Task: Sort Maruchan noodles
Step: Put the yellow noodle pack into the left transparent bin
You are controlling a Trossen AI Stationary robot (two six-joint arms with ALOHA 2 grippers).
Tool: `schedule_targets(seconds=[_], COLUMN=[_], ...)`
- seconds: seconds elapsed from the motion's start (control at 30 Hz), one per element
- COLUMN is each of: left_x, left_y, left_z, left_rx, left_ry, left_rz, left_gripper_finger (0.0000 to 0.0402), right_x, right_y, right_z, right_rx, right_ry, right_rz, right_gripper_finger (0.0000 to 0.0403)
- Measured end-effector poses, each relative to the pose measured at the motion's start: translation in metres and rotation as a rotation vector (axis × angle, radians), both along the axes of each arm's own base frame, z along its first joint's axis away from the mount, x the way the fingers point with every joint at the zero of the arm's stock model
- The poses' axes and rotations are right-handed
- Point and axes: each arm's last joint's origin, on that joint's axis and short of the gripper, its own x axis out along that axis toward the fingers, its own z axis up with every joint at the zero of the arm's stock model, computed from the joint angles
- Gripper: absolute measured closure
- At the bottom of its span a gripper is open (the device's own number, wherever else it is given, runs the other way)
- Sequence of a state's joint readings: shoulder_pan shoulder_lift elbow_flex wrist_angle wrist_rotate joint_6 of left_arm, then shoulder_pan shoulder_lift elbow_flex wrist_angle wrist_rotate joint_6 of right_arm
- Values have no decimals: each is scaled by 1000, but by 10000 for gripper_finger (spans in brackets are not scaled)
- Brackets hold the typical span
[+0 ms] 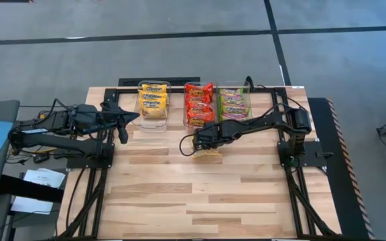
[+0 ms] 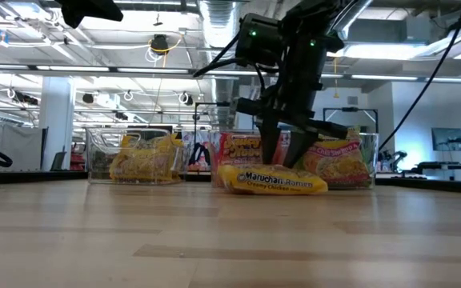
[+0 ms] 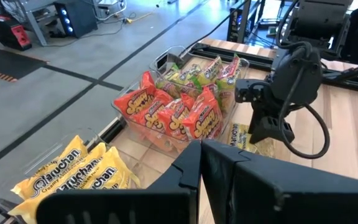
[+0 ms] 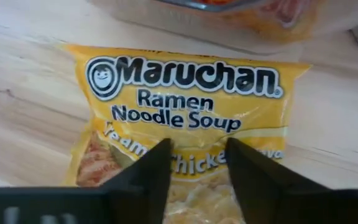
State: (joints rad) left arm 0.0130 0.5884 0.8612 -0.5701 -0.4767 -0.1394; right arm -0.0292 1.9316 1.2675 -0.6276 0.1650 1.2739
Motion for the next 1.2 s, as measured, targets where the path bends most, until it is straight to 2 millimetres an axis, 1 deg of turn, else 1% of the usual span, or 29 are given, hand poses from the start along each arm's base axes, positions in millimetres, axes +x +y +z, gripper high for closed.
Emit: schedule_targets(seconds=[0.27, 0.33, 0.5, 0.67, 0.87, 1.03, 1.2], left_x=[0, 0, 0, 0, 0, 0, 0], left_y=[0, 0, 0, 0, 0, 0, 0], left_z=[0, 0, 0, 0, 0, 0, 0], left_rx=[0, 0, -14, -61, -116, -135, -139], left_ry=[0, 0, -8, -34, -65, -75, -81], left_rz=[0, 0, 5, 19, 36, 42, 60], left_gripper_finger=[402, 401, 401, 401, 391, 353, 293], right_x=[2, 4, 4, 12, 27, 32, 37], right_y=[7, 8, 13, 22, 33, 37, 40], right_z=[0, 0, 0, 18, 47, 60, 70], right_rx=[-6, -9, -10, -19, -58, -93, -118], right_ry=[-17, -30, -37, -74, -158, -191, -217], right_rz=[51, 70, 84, 164, 257, 283, 335], right_gripper_finger=[365, 390, 396, 398, 400, 400, 400])
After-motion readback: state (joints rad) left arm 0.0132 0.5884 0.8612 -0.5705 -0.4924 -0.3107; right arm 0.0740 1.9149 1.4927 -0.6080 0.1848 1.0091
